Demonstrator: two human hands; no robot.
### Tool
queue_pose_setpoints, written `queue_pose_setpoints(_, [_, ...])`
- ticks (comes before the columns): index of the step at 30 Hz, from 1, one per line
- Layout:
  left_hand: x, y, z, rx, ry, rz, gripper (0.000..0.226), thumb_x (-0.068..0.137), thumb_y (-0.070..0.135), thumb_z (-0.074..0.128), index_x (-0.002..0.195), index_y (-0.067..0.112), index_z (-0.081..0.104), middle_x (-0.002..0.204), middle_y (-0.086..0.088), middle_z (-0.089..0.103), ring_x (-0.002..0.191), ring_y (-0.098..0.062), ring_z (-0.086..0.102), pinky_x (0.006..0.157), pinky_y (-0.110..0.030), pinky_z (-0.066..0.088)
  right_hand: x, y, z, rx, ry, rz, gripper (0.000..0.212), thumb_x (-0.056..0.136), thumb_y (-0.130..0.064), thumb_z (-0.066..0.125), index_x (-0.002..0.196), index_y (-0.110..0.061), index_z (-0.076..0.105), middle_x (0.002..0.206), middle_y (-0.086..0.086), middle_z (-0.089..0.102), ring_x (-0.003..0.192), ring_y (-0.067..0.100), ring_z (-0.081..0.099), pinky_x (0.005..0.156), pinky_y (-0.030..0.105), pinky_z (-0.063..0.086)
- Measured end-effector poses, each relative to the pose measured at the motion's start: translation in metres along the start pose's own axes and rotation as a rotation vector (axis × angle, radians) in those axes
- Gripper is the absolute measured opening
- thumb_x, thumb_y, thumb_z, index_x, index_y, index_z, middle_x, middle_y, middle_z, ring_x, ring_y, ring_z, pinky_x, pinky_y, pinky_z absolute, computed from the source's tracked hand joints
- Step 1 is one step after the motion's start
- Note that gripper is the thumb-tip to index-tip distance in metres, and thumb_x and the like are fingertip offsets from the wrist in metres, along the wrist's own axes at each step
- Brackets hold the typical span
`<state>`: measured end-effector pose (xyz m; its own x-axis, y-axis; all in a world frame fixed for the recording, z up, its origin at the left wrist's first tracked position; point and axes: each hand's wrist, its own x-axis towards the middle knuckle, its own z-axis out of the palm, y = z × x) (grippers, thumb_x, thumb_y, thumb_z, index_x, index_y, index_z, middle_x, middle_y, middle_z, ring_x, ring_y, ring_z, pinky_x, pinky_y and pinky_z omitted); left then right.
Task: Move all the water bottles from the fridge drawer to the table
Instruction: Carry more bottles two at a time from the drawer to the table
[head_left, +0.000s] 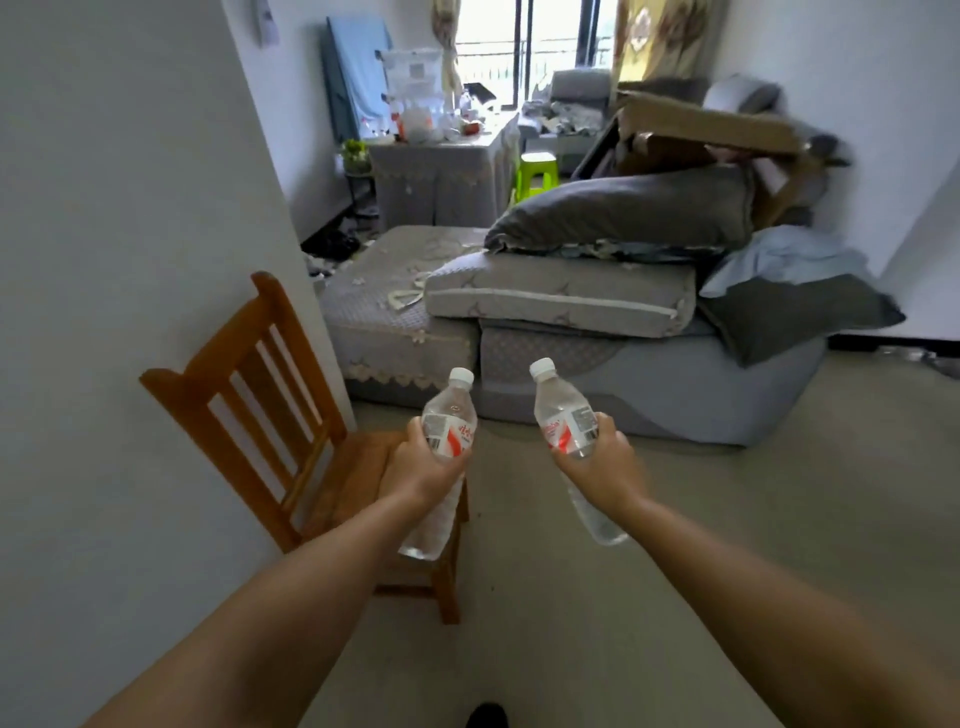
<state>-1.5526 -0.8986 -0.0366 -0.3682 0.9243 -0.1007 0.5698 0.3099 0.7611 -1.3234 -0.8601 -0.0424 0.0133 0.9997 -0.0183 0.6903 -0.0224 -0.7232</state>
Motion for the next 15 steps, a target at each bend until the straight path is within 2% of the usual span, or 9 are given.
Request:
queue_pose_setpoints(4, [0.073, 0.045, 0.031, 0.122, -0.093, 0.071, 0.063, 0.08, 0.056, 0.063, 0.127, 0.027, 0.031, 0.106, -0.003, 0.061, 0.086, -0.021, 0.064, 0.074, -0.039, 0.056, 0.054, 0.016, -0.022, 0.034, 0.106, 0.092, 0.061, 0.071, -0.054, 0.067, 0.119, -0.024, 0.044, 0.106, 0.005, 0.059, 0.087, 0.024, 0.062, 0.08, 0.044, 0.055])
queue_pose_setpoints(7, [0.112, 0.081, 0.058, 0.2, -0.145, 0.162, 0.061, 0.081, 0.055, 0.062, 0.124, 0.025, 0.032, 0.107, -0.005, 0.061, 0.087, -0.023, 0.064, 0.075, -0.041, 0.056, 0.083, 0.03, -0.04, 0.072, 0.185, 0.162, 0.06, 0.076, -0.041, 0.073, 0.124, -0.016, 0.046, 0.111, 0.01, 0.058, 0.093, 0.027, 0.061, 0.079, 0.036, 0.051])
queue_pose_setpoints(11, [0.143, 0.136, 0.116, 0.279, -0.257, 0.265, 0.066, 0.079, 0.059, 0.061, 0.127, 0.024, 0.031, 0.109, -0.005, 0.061, 0.091, -0.027, 0.064, 0.081, -0.044, 0.056, 0.105, 0.067, -0.071, 0.099, 0.308, 0.288, 0.06, 0.077, -0.036, 0.074, 0.124, -0.011, 0.047, 0.111, 0.01, 0.059, 0.097, 0.028, 0.06, 0.077, 0.031, 0.046])
queue_pose_setpoints(13, [0.148, 0.162, 0.146, 0.277, -0.313, 0.306, 0.065, 0.079, 0.06, 0.06, 0.124, 0.025, 0.031, 0.111, -0.005, 0.061, 0.093, -0.028, 0.064, 0.082, -0.044, 0.056, 0.111, 0.083, -0.09, 0.111, 0.347, 0.335, 0.06, 0.074, -0.04, 0.074, 0.121, -0.013, 0.049, 0.109, 0.007, 0.061, 0.095, 0.027, 0.062, 0.078, 0.033, 0.048])
queue_pose_setpoints(15, [0.152, 0.187, 0.18, 0.277, -0.384, 0.355, 0.062, 0.079, 0.059, 0.061, 0.123, 0.024, 0.033, 0.112, -0.004, 0.062, 0.094, -0.027, 0.064, 0.082, -0.043, 0.055, 0.12, 0.111, -0.109, 0.101, 0.44, 0.383, 0.071, 0.063, -0.056, 0.068, 0.118, -0.016, 0.052, 0.108, 0.007, 0.065, 0.096, 0.03, 0.064, 0.083, 0.04, 0.052])
